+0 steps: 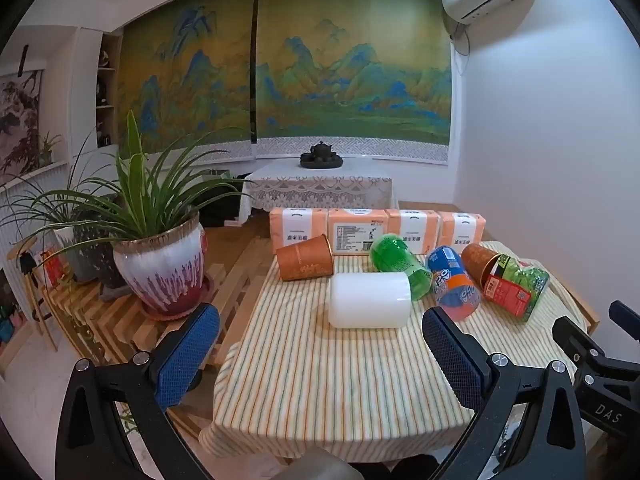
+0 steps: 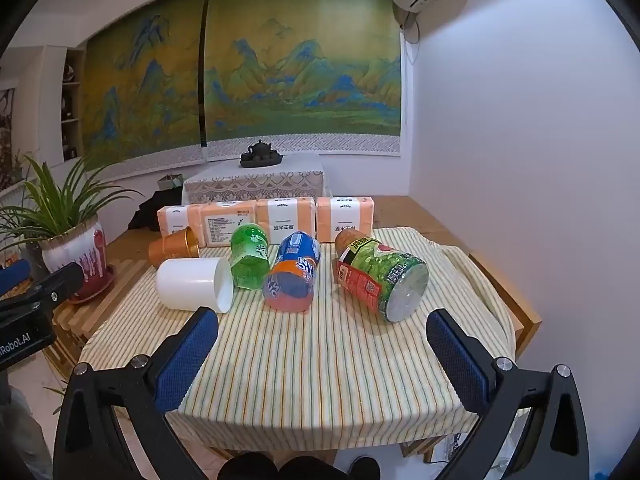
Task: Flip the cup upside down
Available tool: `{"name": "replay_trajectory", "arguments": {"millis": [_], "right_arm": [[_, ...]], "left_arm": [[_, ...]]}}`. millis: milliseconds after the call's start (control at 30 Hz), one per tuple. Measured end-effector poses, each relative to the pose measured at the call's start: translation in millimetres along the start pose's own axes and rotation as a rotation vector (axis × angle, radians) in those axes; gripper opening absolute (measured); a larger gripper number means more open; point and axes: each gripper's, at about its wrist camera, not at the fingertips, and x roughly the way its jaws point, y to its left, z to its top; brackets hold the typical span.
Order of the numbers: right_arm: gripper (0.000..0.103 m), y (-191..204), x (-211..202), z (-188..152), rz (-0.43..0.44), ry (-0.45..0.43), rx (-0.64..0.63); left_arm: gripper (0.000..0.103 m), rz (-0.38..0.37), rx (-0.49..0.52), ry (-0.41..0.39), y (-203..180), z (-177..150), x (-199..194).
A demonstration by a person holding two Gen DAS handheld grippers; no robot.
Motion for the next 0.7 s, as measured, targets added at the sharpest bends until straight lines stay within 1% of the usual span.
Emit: {"name": "replay_trajectory", "arguments": {"millis": [167,367,700], "right_arm": [[0.103,0.6,0.0,0.7,0.002,0.003,-0.002],[0.103,1.1,0.2,-0.1,0.000,0.001,-0.004],[0.103,-1.5,-1.8,1.0,-0.004,-0.005,-0.003]], "left_arm": [[0.103,0.005,0.002,0.008,-4.7,1.1,2.0],[0.103,-0.009,-0.015,0.007,-0.1,-0.3,-0.6],[0.103,-0.004,-0.001,0.012,-0.1,-3.5,4.8]]}}
